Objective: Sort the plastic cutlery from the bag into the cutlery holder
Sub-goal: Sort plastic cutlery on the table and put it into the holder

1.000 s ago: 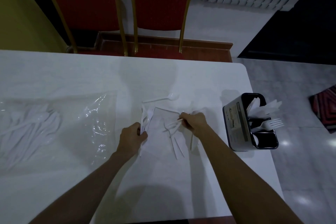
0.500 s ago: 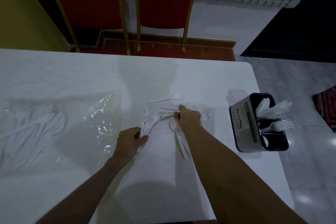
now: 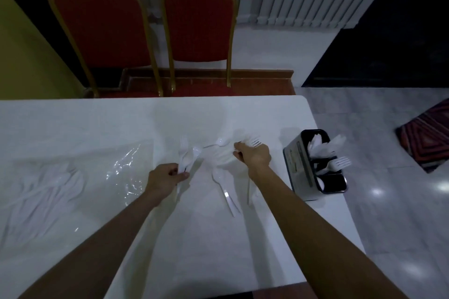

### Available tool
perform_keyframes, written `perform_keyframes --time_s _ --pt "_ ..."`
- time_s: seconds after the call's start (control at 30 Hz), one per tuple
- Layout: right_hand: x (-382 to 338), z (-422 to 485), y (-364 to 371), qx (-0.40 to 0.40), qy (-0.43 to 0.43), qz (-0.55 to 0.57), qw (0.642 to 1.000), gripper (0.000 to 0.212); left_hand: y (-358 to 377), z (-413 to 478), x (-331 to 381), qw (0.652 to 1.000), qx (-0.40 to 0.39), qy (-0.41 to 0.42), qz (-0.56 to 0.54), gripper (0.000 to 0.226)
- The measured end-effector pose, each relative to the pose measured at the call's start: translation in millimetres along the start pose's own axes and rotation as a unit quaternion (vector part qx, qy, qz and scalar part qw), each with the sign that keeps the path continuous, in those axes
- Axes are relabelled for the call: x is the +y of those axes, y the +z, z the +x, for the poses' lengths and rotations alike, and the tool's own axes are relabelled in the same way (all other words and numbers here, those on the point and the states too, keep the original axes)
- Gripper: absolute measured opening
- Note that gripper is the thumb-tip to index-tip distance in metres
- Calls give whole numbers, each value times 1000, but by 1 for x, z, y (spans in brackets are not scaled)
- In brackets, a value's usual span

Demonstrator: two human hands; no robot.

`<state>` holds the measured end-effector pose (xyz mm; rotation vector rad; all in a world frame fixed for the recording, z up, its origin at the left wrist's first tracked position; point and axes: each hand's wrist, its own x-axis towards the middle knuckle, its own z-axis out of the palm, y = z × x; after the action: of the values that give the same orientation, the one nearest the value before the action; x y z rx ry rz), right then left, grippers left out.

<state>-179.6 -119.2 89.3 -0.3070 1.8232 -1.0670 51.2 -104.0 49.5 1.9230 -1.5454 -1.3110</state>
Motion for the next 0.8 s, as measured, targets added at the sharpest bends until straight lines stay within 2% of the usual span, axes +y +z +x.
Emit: perform_keyframes --time_s 0.13,0.23,0.37,0.5,0.63,0.7,0.8 --pt "-30 -24 -43 -30 -118 -38 992 17 10 0 55 998 -29 24 -59 14" --pt "-59 -40 -87 -70 -196 -29 978 5 29 2 96 989 -61 39 -126 16" --pt "-95 -48 -174 -7 -272 -93 958 7 80 -17 166 964 -119 52 -232 17" --pt "-96 -39 -240 54 -304 -172 936 12 138 -40 208 948 -172 77 -257 8" --pt "-67 -12 -266 101 -284 -271 914 32 186 -51 220 952 -163 91 -243 9" --pt "-48 1 -267 111 -280 -291 908 37 202 -55 223 959 -144 91 -226 14" --pt "-29 11 -255 107 -290 -308 900 30 215 -55 220 974 -105 104 -169 34"
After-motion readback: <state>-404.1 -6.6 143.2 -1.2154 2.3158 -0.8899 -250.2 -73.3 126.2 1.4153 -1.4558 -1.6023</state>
